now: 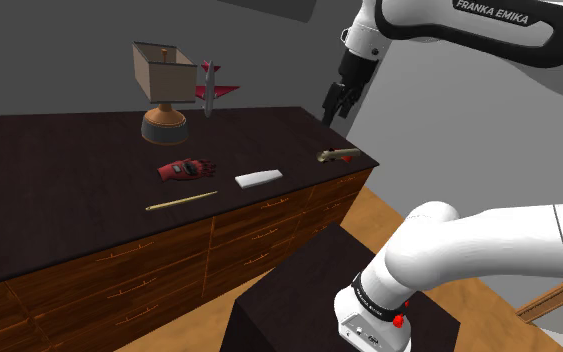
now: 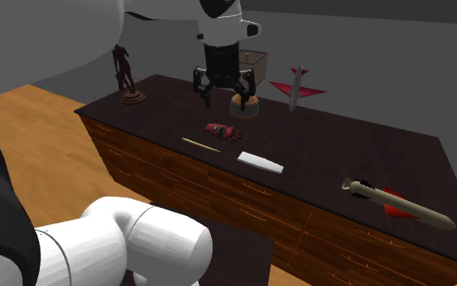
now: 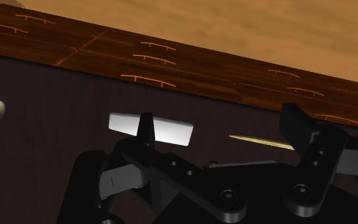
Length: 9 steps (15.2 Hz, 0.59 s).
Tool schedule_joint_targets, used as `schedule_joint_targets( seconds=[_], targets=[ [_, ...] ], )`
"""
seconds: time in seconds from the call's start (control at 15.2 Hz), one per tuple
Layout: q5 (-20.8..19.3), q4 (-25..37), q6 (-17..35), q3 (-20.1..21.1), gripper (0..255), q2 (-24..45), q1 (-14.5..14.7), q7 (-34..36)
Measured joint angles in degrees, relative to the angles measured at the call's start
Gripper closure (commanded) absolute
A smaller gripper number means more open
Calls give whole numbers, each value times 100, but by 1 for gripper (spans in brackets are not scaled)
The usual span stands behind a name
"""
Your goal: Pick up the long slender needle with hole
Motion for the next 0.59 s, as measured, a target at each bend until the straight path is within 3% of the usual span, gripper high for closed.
schedule_joint_targets(
  seconds=[0.2,0.59],
  targets=[
    [-23,-70,196,-33,0,125,69,-158],
    [-59,-136,1233,-134,0,1088,423,-856]
  ],
)
